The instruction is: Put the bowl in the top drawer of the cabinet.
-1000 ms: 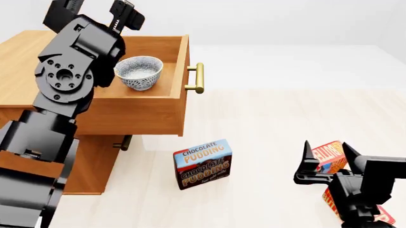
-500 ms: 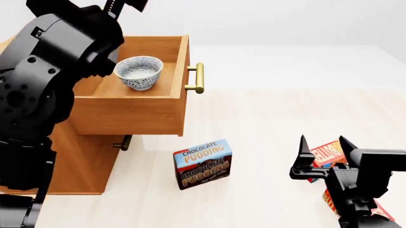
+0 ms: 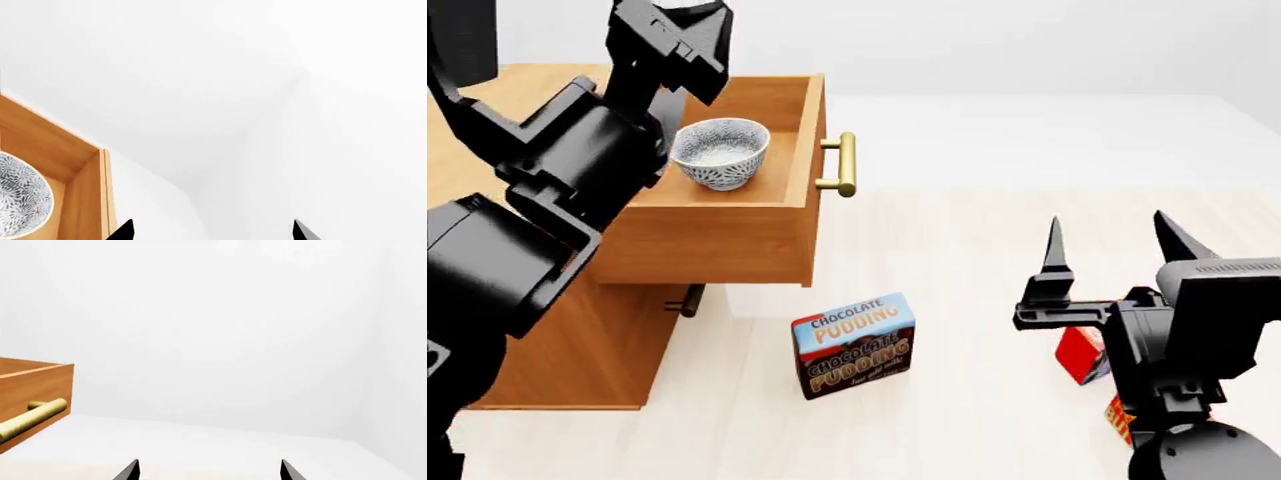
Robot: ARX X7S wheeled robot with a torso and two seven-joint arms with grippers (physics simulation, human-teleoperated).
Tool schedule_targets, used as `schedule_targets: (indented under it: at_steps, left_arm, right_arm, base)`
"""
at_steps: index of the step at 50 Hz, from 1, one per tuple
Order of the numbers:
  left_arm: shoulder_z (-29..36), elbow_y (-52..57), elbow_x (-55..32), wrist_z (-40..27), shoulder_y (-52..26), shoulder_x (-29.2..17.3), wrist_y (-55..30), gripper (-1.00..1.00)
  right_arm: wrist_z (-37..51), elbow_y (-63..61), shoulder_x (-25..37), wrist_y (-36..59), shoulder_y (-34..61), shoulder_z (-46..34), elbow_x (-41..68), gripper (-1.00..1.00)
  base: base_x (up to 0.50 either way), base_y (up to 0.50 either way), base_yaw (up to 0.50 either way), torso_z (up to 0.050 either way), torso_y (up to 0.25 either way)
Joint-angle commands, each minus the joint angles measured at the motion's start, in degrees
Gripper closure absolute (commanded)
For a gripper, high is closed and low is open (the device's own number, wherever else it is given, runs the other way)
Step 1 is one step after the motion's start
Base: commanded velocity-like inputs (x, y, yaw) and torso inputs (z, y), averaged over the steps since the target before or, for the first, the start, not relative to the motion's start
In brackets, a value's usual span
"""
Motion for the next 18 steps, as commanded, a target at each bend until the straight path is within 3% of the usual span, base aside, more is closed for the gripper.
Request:
schedule_targets:
  at_steps: [1, 18]
  left_arm:
    - [-3.3, 9.4, 4.9, 8.2, 9.1, -2.9, 2.1, -1.00]
    - [-3.8, 15.5, 12.2, 14.5, 18.2, -2.8, 4.5, -1.00]
  right_arm:
    - [4.4, -8.7, 0.3, 5.9, 4.7, -4.3, -2.6, -1.00]
    - [7.9, -17.6, 3.0, 8.1, 3.7, -5.0, -5.6, -1.00]
  base:
    - [0.00, 0.00, 0.00, 0.000, 0.000]
    - [0.00, 0.00, 0.00, 0.000, 0.000]
